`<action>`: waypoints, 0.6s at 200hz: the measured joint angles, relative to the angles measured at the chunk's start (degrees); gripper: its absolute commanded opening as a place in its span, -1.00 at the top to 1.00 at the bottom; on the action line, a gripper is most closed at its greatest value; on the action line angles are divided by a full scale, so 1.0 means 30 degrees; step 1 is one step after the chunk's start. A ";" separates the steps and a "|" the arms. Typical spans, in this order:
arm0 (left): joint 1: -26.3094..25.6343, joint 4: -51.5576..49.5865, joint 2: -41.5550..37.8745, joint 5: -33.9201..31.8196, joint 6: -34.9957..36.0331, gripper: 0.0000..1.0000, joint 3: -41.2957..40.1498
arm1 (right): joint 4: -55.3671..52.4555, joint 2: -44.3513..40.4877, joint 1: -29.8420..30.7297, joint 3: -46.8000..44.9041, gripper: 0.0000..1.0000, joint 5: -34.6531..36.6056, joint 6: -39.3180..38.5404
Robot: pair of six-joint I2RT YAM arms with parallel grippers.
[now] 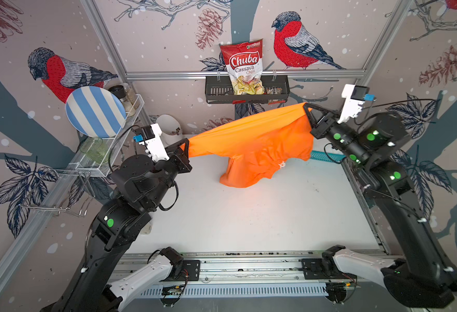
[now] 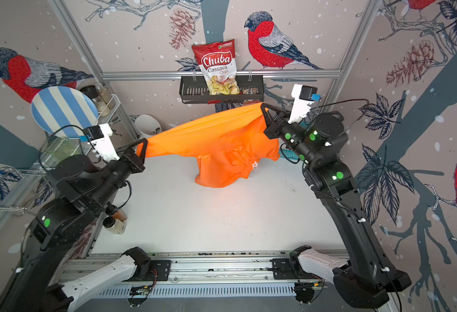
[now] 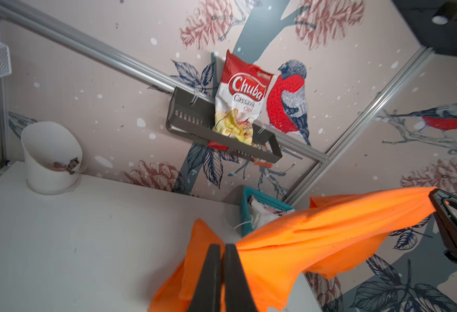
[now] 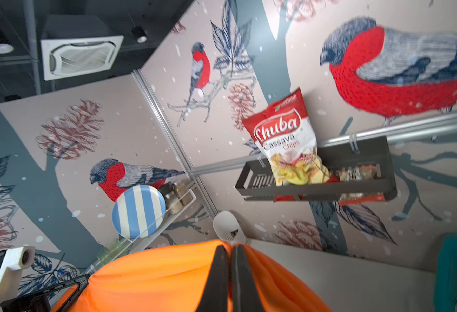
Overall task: Roll up the shorts
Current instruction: Flatten out the shorts at the center of the board.
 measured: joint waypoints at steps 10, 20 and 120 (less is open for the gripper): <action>-0.0007 0.0182 0.0051 0.0015 0.0226 1.00 0.0466 | -0.0146 0.0095 0.0058 0.0750 1.00 0.0189 -0.0284; -0.0007 0.0379 0.0233 0.0007 0.0532 1.00 0.0933 | -0.0299 0.0568 0.0073 0.1486 1.00 0.0350 -0.0597; 0.3293 0.1894 0.8262 -0.3213 0.1865 1.00 0.0240 | 0.0350 0.9544 -0.0641 0.1472 -0.05 0.4583 -0.1872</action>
